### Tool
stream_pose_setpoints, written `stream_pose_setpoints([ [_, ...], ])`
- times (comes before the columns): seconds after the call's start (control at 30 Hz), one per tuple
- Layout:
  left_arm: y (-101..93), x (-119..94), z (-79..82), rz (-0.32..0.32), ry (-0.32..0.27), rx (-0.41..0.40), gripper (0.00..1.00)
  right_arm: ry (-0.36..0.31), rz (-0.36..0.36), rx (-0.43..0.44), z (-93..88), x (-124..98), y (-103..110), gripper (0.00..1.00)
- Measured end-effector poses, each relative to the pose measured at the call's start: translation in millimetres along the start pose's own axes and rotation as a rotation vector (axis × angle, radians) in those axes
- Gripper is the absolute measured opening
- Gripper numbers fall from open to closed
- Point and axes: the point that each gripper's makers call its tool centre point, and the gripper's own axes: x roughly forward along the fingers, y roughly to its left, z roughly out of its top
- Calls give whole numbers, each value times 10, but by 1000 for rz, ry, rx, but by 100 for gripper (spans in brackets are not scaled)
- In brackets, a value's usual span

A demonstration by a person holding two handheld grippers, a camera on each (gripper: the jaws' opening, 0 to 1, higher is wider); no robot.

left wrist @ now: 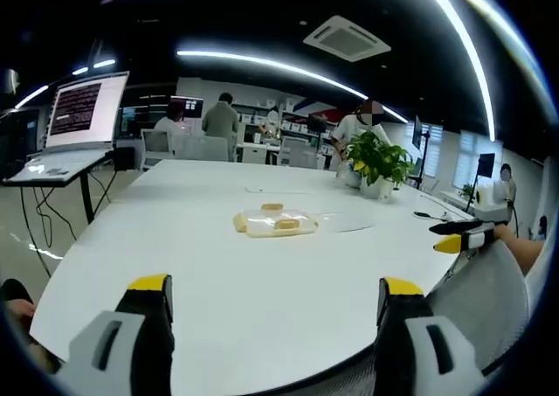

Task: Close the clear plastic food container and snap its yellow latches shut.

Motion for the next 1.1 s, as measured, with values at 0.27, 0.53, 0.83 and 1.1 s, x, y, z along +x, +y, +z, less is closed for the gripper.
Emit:
stream_pose_setpoints([
  [0.27, -4, 3, -9, 0, 6, -1, 95, 4, 2, -2, -5, 4, 2, 97],
  [0.53, -8, 4, -13, -1, 10, -1, 95, 3, 5, -3, -6, 4, 5, 97],
  [0.83, -6, 8, -14, -1, 12, -1, 95, 2, 6, -3, -1, 7, 7, 96],
  [1.1, -2, 6, -12, -1, 9, 0, 94, 1, 9, -2, -1, 7, 14, 96],
])
